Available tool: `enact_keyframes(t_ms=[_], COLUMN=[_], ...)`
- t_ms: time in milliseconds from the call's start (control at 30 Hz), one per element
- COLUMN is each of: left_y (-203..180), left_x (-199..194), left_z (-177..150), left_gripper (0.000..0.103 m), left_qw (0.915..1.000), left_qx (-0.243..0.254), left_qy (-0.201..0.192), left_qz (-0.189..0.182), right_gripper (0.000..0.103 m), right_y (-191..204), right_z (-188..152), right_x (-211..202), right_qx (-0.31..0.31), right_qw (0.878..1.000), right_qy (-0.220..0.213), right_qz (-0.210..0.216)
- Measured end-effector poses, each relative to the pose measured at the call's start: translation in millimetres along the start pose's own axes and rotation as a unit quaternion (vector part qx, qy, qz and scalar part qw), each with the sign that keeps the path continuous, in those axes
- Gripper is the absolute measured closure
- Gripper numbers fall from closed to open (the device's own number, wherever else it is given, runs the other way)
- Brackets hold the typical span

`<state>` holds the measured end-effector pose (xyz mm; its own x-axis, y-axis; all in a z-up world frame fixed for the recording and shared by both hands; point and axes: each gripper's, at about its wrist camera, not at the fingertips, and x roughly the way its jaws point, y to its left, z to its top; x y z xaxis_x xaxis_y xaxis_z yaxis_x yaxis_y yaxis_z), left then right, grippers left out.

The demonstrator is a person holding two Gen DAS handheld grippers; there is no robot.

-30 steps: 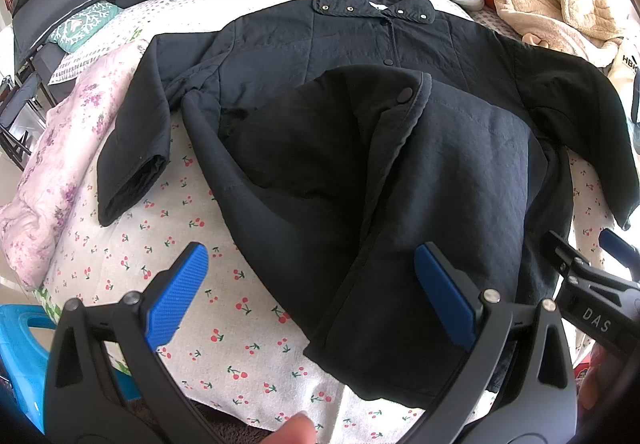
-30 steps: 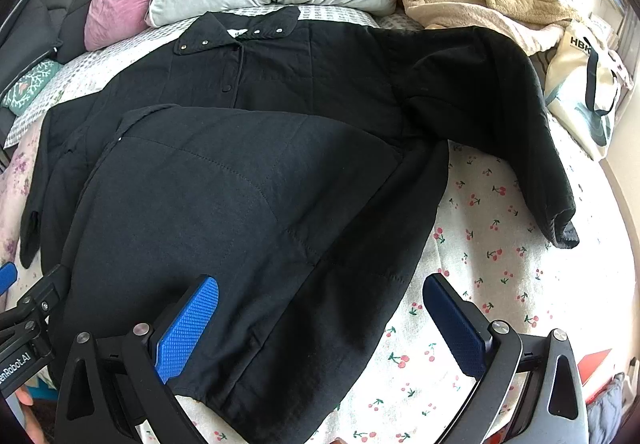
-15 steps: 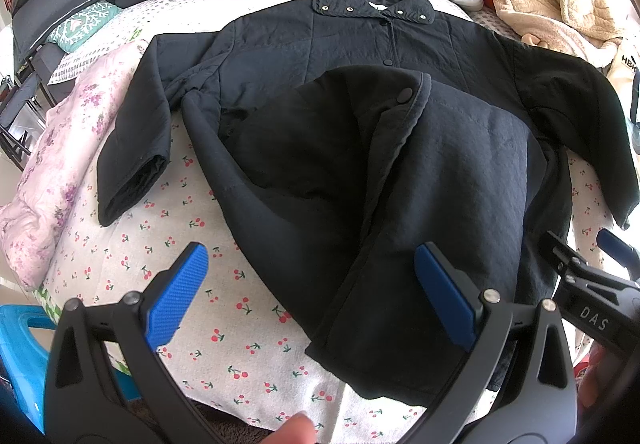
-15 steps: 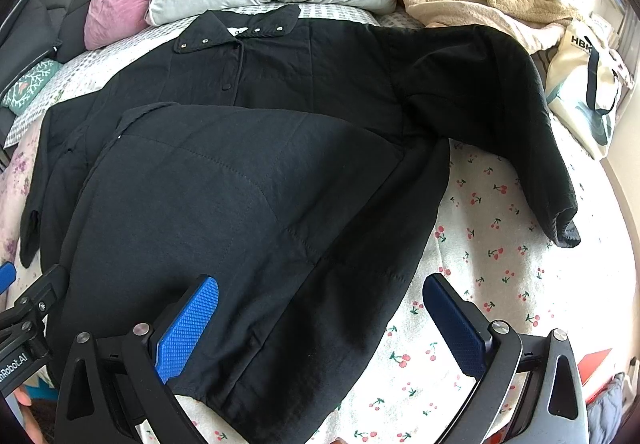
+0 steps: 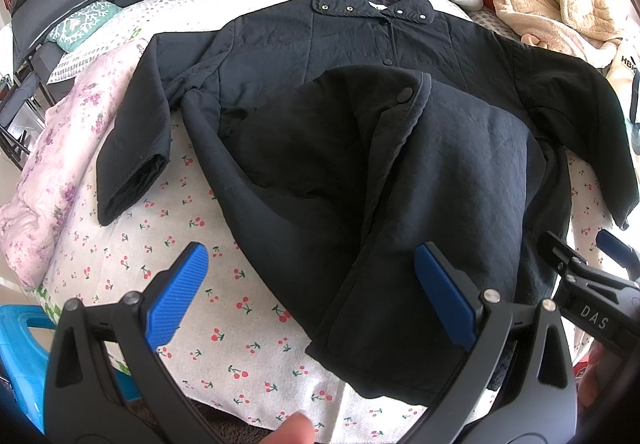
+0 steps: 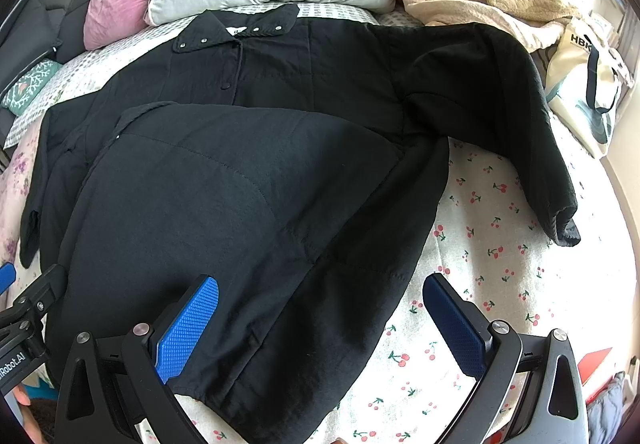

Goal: Fold large clothes
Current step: 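Grasp the folded-over front panel with both grippers and lift it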

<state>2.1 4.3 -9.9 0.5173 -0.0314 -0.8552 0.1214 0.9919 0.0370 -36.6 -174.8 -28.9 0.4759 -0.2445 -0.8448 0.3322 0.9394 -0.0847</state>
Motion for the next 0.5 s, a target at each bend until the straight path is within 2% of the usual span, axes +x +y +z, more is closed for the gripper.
enact_keyframes(t_ms=[200,233,267,367,433,500], left_y=[5.6,8.6,13.6,32.6,44.1,60.0], left_x=[-1.7,-2.5,-2.7,-0.1,6.0,12.3], left_z=[2.7,3.9,5.6,9.9,15.9,22.9], left_gripper=[0.001,0.001,0.001,0.001,0.001,0.001], left_qw=[0.9997,0.9991,0.9973,0.9879,0.9842,0.9810], left_qx=[0.001,-0.003,-0.012,-0.056,-0.076,-0.097], left_qy=[-0.002,-0.007,-0.015,-0.016,0.002,0.015], left_qz=[-0.026,-0.041,-0.071,-0.144,-0.160,-0.167], right_gripper=[0.000,0.000,0.000,0.000,0.000,0.000], right_y=[-4.8,-7.8,-9.6,-20.8,-31.6,-45.2], right_z=[3.5,4.3,6.0,9.6,12.4,13.1], right_x=[-4.8,-7.3,-8.6,-10.0,-5.3,4.9], right_qx=[-0.001,0.000,0.000,0.001,0.017,0.043], right_qw=[1.000,1.000,0.999,0.998,0.998,0.998], right_qy=[-0.009,-0.018,-0.023,-0.046,-0.042,-0.017], right_qz=[0.019,0.023,0.024,0.030,0.036,0.050])
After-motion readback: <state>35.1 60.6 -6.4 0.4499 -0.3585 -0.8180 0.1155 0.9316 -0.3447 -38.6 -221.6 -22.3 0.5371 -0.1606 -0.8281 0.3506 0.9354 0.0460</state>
